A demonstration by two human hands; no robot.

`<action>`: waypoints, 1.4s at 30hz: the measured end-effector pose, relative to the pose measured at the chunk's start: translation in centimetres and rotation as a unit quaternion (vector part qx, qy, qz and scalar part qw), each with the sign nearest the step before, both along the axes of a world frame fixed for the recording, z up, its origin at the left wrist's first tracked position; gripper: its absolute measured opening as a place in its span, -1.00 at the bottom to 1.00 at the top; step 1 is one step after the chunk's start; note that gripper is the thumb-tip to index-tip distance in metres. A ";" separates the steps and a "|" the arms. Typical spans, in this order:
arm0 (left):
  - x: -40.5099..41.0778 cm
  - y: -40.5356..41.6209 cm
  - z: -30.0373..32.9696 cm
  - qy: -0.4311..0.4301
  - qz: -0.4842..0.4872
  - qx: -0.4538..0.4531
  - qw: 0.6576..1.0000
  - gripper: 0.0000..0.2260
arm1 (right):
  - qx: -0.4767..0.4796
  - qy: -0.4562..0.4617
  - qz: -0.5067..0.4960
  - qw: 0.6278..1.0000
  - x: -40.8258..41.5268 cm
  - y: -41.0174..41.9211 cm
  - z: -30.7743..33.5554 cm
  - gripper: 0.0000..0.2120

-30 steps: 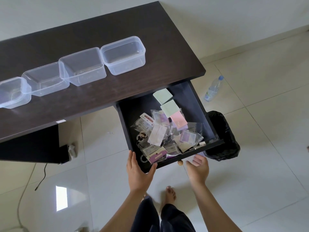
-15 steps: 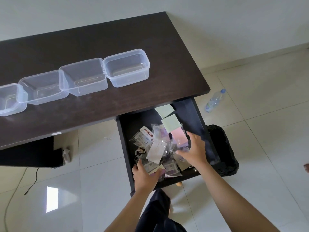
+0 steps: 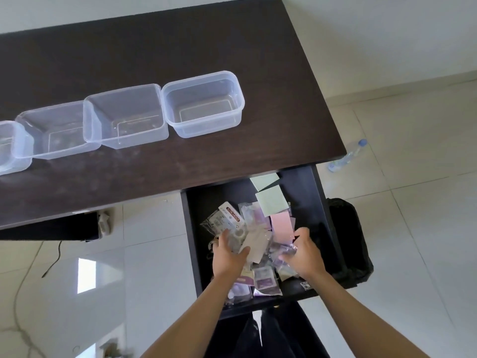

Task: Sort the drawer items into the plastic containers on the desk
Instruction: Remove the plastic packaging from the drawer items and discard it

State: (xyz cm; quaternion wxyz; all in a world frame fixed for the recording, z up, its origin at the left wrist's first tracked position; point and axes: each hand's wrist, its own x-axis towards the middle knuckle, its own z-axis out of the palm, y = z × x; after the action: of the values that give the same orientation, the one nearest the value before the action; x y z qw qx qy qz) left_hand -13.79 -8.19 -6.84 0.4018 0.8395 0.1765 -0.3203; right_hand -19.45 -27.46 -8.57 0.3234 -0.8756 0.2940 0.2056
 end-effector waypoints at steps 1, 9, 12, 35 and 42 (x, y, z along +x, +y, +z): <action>0.2 -0.1 -0.1 0.006 0.000 0.000 1.000 -0.32 | 0.021 0.000 0.004 1.000 -0.2 0.0 -0.2 -0.51; -0.7 -1.3 -0.8 0.077 0.034 -0.044 0.995 -0.41 | 0.124 0.035 -0.033 0.991 0.0 -0.8 -0.3 -0.65; -1.3 -1.1 -0.9 0.064 0.066 -0.043 0.995 -0.48 | 0.146 0.047 0.005 0.988 0.2 -1.5 0.0 -0.72; 7.8 0.7 -1.1 -0.048 -0.123 0.115 0.985 -0.19 | -0.046 0.033 0.433 0.900 12.7 0.6 0.7 -0.70; 6.8 1.3 -0.7 -0.064 -0.104 0.106 0.987 -0.65 | -0.033 -0.020 0.430 0.902 12.3 0.6 -0.7 -0.74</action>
State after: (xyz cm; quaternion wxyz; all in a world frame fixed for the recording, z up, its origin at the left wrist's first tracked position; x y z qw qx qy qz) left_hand -7.02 -6.86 -7.56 0.2855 0.9097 0.0949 -0.2861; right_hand -7.12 -26.89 -9.24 0.1803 -0.9312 -0.1110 0.2968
